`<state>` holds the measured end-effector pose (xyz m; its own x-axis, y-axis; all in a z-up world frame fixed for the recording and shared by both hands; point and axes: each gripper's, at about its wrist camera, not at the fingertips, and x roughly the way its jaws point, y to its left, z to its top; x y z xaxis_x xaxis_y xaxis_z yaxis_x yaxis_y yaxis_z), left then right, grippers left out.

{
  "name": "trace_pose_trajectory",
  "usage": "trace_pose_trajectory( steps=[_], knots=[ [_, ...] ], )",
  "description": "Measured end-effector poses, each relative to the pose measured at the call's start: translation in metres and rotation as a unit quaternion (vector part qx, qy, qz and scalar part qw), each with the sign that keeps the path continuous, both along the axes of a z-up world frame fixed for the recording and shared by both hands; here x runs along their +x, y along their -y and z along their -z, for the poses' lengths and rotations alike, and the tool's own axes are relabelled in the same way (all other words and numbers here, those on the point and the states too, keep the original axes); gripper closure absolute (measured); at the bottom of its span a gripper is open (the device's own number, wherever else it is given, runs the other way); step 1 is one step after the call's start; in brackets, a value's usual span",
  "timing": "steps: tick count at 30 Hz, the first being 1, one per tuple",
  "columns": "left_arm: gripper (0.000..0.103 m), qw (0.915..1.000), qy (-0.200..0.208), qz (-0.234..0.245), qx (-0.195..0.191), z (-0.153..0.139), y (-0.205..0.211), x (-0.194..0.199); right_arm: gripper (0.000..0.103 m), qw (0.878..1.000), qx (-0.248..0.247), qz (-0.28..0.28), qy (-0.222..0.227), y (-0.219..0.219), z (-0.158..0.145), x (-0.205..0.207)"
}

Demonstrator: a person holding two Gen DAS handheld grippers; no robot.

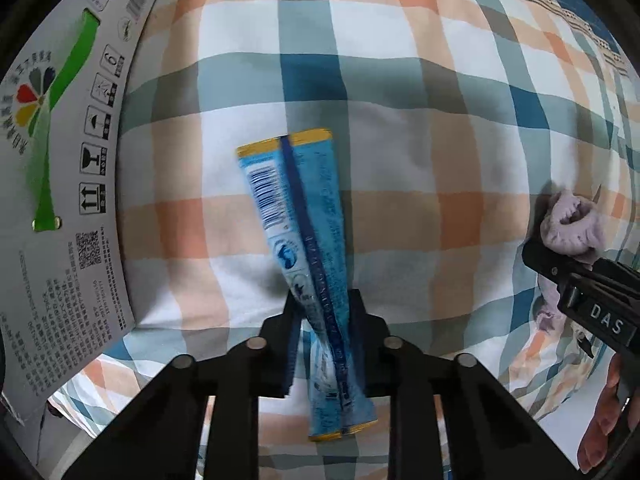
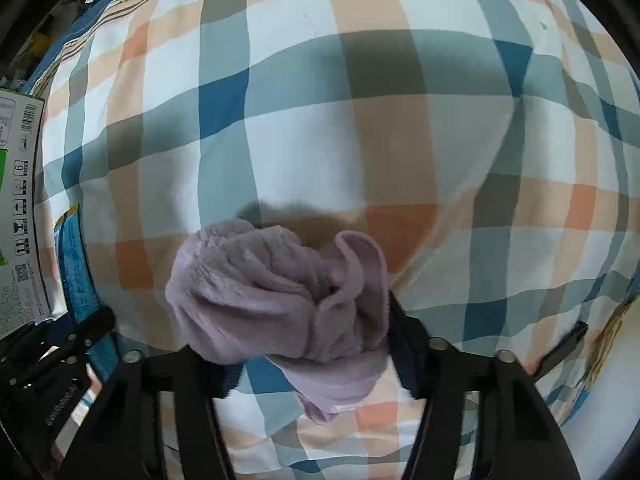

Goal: Organize soft objects
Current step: 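Grasp the blue toothpaste tube with the left tool while the right tool grasps the lilac sock, then carry the tube and sock into the box and open both tools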

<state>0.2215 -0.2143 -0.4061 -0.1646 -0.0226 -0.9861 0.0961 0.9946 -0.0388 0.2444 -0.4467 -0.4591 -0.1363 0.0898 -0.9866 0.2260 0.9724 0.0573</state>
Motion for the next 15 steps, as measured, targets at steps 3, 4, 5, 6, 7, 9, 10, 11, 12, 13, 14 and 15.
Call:
trace_pose_trajectory(
  steps=[3,4,5,6,7,9,10,11,12,13,14,15],
  knots=[
    [0.089,1.0,0.005,0.0,-0.006,-0.011,-0.008,-0.005,0.06,1.0,-0.005,0.001,0.004,0.001,-0.007,-0.004],
    [0.089,0.9999,0.008,-0.001,-0.008,-0.013,-0.01,-0.008,0.061,1.0,-0.008,0.001,0.006,0.0,-0.009,-0.006],
    [0.089,0.9999,0.009,-0.001,-0.009,-0.015,-0.012,-0.01,0.061,1.0,-0.01,0.001,0.008,-0.001,-0.013,-0.007],
    [0.09,0.9999,0.014,-0.001,-0.01,-0.02,-0.013,-0.012,0.062,1.0,-0.012,0.002,0.009,-0.001,-0.016,-0.008],
    [0.09,0.9998,0.017,0.0,-0.011,-0.023,-0.014,-0.014,0.062,1.0,-0.012,0.003,0.011,-0.003,-0.02,-0.008],
    [0.09,0.9996,0.021,0.0,-0.018,-0.033,-0.016,-0.018,0.063,1.0,-0.01,0.004,0.015,-0.006,-0.027,-0.011],
    [0.09,0.9994,0.024,0.001,-0.023,-0.039,-0.017,-0.021,0.063,1.0,-0.008,0.005,0.018,-0.007,-0.032,-0.013],
    [0.09,0.9993,0.027,0.001,-0.025,-0.041,-0.016,-0.019,0.063,1.0,-0.005,0.006,0.022,-0.009,-0.038,-0.016],
    [0.09,0.9991,0.03,0.001,-0.031,-0.048,-0.017,-0.022,0.063,1.0,-0.004,0.006,0.027,-0.011,-0.044,-0.018],
    [0.09,0.9987,0.031,0.0,-0.04,-0.054,-0.019,-0.025,0.063,0.999,-0.003,0.007,0.031,-0.011,-0.05,-0.019],
    [0.09,0.9984,0.034,0.0,-0.046,-0.061,-0.018,-0.026,0.063,0.999,0.001,0.008,0.038,-0.014,-0.058,-0.023],
    [0.09,0.9979,0.039,0.004,-0.053,-0.069,-0.019,-0.029,0.063,0.999,0.005,0.007,0.045,-0.018,-0.067,-0.026]
  ],
)
